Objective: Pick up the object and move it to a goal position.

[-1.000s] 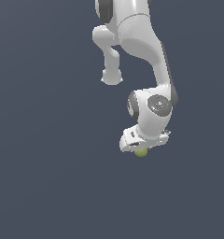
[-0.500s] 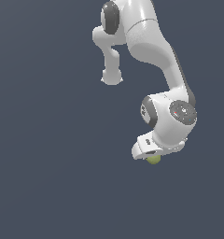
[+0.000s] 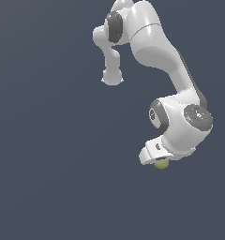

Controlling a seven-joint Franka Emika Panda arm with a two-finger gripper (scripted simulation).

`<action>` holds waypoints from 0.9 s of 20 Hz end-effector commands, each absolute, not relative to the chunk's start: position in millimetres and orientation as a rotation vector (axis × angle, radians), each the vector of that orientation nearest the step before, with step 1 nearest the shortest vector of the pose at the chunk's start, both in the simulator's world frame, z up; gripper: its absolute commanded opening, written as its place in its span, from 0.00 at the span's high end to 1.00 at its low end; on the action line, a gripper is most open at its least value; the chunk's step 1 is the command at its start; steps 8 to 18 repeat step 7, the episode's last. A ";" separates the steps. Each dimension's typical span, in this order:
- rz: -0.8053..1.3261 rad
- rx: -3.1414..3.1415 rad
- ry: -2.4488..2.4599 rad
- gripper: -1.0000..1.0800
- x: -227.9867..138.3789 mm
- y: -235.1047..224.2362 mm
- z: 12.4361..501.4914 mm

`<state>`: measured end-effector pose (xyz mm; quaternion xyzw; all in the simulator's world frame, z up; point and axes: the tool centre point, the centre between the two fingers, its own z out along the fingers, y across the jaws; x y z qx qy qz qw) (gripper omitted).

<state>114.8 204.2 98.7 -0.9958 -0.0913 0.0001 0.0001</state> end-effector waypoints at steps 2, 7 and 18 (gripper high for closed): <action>0.000 -3.129 -0.286 1.00 118.3 207.7 99.7; 0.000 -3.129 -0.286 1.00 119.9 209.2 100.1; 0.000 -3.129 -0.286 1.00 119.9 209.2 100.1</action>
